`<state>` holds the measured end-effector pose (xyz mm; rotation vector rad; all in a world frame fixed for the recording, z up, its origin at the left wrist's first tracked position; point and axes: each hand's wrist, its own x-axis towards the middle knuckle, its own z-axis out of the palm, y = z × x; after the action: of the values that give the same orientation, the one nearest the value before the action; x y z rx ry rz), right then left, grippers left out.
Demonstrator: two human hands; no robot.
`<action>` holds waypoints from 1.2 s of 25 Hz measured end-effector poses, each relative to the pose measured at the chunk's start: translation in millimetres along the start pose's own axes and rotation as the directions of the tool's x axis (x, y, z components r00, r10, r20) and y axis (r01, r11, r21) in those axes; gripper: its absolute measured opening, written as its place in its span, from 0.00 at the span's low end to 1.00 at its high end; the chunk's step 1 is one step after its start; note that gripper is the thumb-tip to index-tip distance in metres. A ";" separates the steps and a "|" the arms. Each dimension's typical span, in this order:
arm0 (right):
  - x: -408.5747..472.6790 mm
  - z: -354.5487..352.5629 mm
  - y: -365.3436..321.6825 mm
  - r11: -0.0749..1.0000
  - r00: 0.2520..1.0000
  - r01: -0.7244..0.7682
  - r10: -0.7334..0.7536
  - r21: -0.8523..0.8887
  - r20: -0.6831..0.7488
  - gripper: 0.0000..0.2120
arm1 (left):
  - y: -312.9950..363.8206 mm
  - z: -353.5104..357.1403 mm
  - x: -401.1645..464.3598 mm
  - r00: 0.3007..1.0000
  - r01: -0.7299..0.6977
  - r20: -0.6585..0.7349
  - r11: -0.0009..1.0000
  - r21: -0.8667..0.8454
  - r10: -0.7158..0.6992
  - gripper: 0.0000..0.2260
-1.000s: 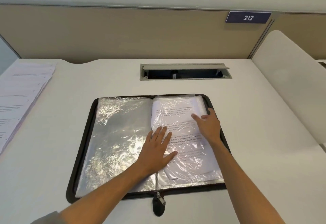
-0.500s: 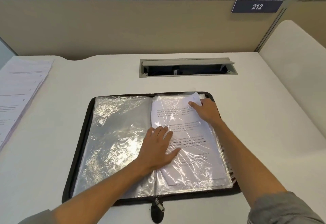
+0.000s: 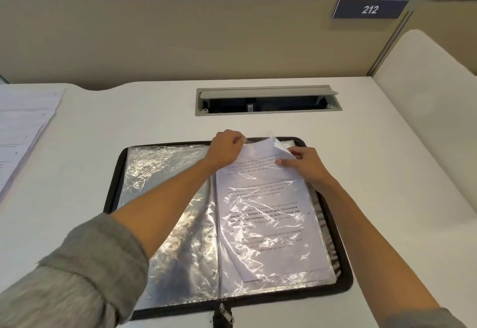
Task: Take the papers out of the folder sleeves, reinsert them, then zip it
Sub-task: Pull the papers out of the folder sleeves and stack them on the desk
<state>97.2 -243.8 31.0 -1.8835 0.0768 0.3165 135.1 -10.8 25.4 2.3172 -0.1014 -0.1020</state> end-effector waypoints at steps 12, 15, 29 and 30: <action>6.3 -6.0 -0.4 0.998 0.999 -0.046 0.047 0.051 -0.021 0.14 | 9.0 -24.6 38.0 0.960 0.014 0.281 1.000 0.014 -0.017 0.07; 19.6 -6.4 -8.8 0.996 0.994 -0.069 0.065 -0.053 -0.087 0.19 | 14.2 -42.9 61.6 0.978 0.001 0.209 0.998 0.067 -0.015 0.05; 95.3 -7.0 -138.9 0.904 0.885 0.395 -0.327 0.164 -0.330 0.10 | 12.2 -115.7 92.2 0.944 0.215 -0.030 0.683 -0.698 -0.328 0.13; 93.8 -9.2 -148.3 0.886 0.879 0.417 -0.337 0.203 -0.338 0.08 | 9.4 -119.1 85.5 0.963 0.230 0.064 0.671 -0.704 -0.263 0.11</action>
<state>220.0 -193.6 146.2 -1.6139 -0.0508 -0.2404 232.2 60.3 109.6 1.5324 0.2465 -0.1914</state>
